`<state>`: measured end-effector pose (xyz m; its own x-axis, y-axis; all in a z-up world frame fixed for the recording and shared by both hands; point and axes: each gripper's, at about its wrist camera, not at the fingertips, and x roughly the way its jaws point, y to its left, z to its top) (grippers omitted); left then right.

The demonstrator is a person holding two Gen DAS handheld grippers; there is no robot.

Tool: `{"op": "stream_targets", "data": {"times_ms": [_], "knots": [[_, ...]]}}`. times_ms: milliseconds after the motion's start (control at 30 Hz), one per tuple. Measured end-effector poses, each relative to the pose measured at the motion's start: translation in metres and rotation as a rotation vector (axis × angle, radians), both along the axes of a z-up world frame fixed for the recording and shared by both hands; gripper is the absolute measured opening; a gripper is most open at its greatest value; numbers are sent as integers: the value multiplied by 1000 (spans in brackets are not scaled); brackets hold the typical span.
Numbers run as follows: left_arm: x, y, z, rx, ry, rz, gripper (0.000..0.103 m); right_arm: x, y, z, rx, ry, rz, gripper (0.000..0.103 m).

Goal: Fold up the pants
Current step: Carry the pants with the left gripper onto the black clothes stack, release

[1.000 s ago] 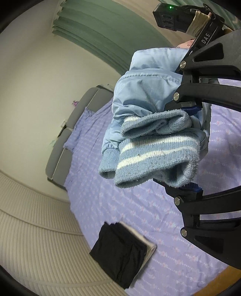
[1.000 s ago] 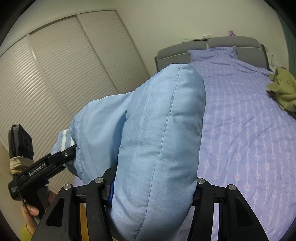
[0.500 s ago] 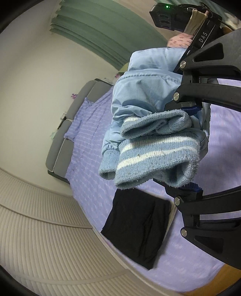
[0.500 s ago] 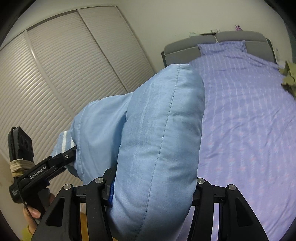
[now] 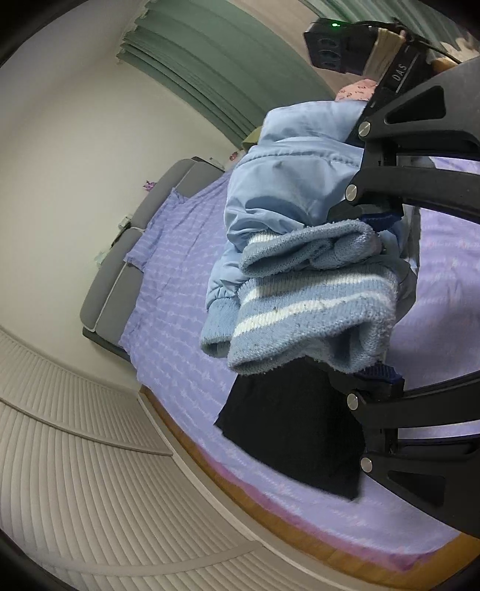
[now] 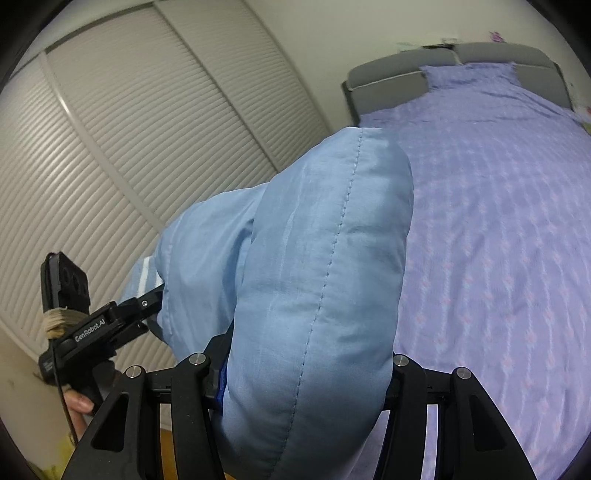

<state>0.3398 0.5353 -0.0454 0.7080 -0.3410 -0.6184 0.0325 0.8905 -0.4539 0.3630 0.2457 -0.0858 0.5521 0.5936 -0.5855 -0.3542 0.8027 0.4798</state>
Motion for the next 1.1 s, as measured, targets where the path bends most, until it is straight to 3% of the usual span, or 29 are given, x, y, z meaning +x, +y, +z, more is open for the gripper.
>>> {"op": "stream_targets", "data": {"times_ms": [267,600,833,867,967,1100], "knots": [[77,66,-32,20,71,-10,55,87,70,-32,-23,49,86,54],[151,108,-119,7,259,-4,55,158,117,-95,-114,161,117,54],[183,105,-166,105,351,-35,54,181,136,-127,-229,209,100,54],[187,103,-172,136,361,-40,44,183,139,-130,-243,217,96,54],[193,105,-186,170,387,-43,44,187,143,-141,-311,232,89,63],[193,100,-195,199,401,-41,46,186,141,-144,-331,227,63,75]]}}
